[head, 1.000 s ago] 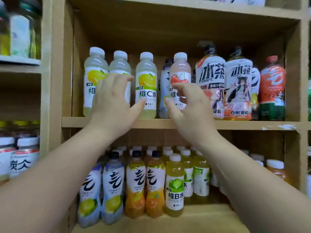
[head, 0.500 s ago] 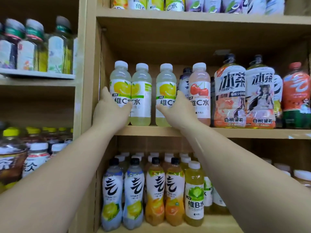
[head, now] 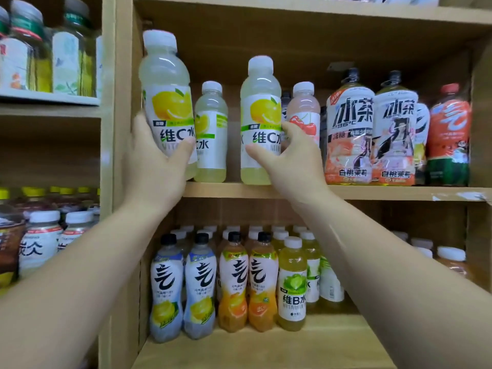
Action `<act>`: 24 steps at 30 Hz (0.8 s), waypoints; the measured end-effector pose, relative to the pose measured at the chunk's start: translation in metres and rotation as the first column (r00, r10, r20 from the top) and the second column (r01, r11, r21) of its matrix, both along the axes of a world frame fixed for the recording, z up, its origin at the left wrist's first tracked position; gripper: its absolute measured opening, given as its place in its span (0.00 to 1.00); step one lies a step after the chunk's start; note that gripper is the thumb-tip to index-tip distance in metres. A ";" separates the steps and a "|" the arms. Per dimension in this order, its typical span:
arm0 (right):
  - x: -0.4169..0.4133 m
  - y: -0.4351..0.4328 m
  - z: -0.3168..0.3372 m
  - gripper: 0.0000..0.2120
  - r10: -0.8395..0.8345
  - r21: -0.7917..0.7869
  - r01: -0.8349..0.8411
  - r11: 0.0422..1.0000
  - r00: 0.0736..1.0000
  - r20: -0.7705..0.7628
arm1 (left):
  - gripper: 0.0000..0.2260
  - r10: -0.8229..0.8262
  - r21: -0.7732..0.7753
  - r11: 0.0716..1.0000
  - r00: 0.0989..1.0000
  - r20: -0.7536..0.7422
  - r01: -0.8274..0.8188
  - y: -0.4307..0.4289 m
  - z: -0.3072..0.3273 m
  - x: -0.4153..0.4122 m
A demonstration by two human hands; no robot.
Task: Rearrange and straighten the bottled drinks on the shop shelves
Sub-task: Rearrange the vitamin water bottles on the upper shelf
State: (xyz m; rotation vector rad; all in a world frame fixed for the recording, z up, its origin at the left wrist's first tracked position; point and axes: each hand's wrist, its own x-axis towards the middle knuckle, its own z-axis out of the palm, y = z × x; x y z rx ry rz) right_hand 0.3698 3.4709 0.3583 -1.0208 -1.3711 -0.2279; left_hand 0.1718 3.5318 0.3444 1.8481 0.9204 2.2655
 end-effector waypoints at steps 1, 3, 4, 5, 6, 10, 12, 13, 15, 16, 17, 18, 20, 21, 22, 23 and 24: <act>0.003 -0.015 -0.004 0.18 0.024 0.029 -0.024 0.999 1.000 0.009 | 0.21 -0.027 0.044 0.999 1.000 0.017 0.026 -0.015 -0.006 0.001; 0.011 -0.045 -0.016 0.19 0.052 0.060 -0.054 0.997 0.998 0.035 | 0.20 -0.110 0.089 0.990 0.992 0.055 0.105 -0.042 -0.020 0.007; 0.017 -0.059 -0.025 0.21 0.066 0.063 -0.068 0.996 0.997 0.038 | 0.20 -0.161 0.095 0.983 0.985 0.069 0.154 -0.052 -0.030 0.011; 0.024 -0.071 -0.036 0.22 0.076 0.061 -0.077 0.995 0.997 0.034 | 0.20 -0.216 0.093 0.974 0.973 0.080 0.208 -0.061 -0.042 0.017; 0.032 -0.081 -0.049 0.24 0.080 0.054 -0.081 0.995 0.997 0.023 | 0.19 -0.275 0.080 0.960 0.957 0.090 0.269 -0.068 -0.055 0.023; 0.069 -0.108 -0.115 0.28 0.078 -0.045 -0.080 0.996 0.996 -0.032 | 0.22 -0.469 -0.027 0.881 0.878 0.094 0.473 -0.081 -0.121 0.058; 0.090 -0.111 -0.148 0.31 0.029 -0.107 -0.032 0.994 0.999 -0.029 | 0.25 -0.522 -0.109 0.842 0.849 0.081 0.528 -0.078 -0.154 0.081; 0.101 -0.110 -0.163 0.31 0.005 -0.140 -0.009 0.990 0.999 -0.032 | 0.26 -0.534 -0.160 0.828 0.843 0.068 0.537 -0.074 -0.170 0.092; 0.122 -0.107 -0.188 0.31 -0.030 -0.207 0.017 0.978 0.998 -0.062 | 0.29 -0.552 -0.269 0.799 0.833 0.028 0.538 -0.065 -0.199 0.116; 0.132 -0.103 -0.200 0.32 -0.046 -0.233 0.027 0.972 0.996 -0.075 | 0.30 -0.563 -0.316 0.783 0.826 0.006 0.536 -0.061 -0.211 0.127; 0.142 -0.098 -0.212 0.33 -0.067 -0.264 0.043 0.964 0.994 -0.082 | 0.32 -0.569 -0.350 0.774 0.822 -0.019 0.528 -0.056 -0.221 0.137; 0.151 -0.094 -0.222 0.34 -0.089 -0.292 0.059 0.955 0.992 -0.091 | 0.34 -0.569 -0.375 0.772 0.821 -0.048 0.513 -0.053 -0.229 0.148; 0.169 -0.088 -0.241 0.37 -0.142 -0.329 0.101 0.939 0.984 -0.103 | 0.34 -0.559 -0.411 0.778 0.822 -0.110 0.475 -0.047 -0.240 0.169; 0.177 -0.086 -0.248 0.38 -0.162 -0.346 0.113 0.932 0.980 -0.117 | 0.34 -0.561 -0.432 0.774 0.817 -0.133 0.462 -0.043 -0.244 0.178; 0.182 -0.085 -0.253 0.38 -0.166 -0.362 0.107 0.926 0.977 -0.134 | 0.33 -0.570 -0.456 0.763 0.809 -0.141 0.458 -0.039 -0.248 0.186; 0.188 -0.084 -0.258 0.38 -0.175 -0.385 0.108 0.917 0.974 -0.144 | 0.33 -0.574 -0.480 0.753 0.807 -0.142 0.451 -0.033 -0.253 0.194; 0.194 -0.082 -0.262 0.38 -0.180 -0.404 0.105 0.909 0.972 -0.153 | 0.33 -0.575 -0.501 0.745 0.805 -0.145 0.441 -0.027 -0.256 0.201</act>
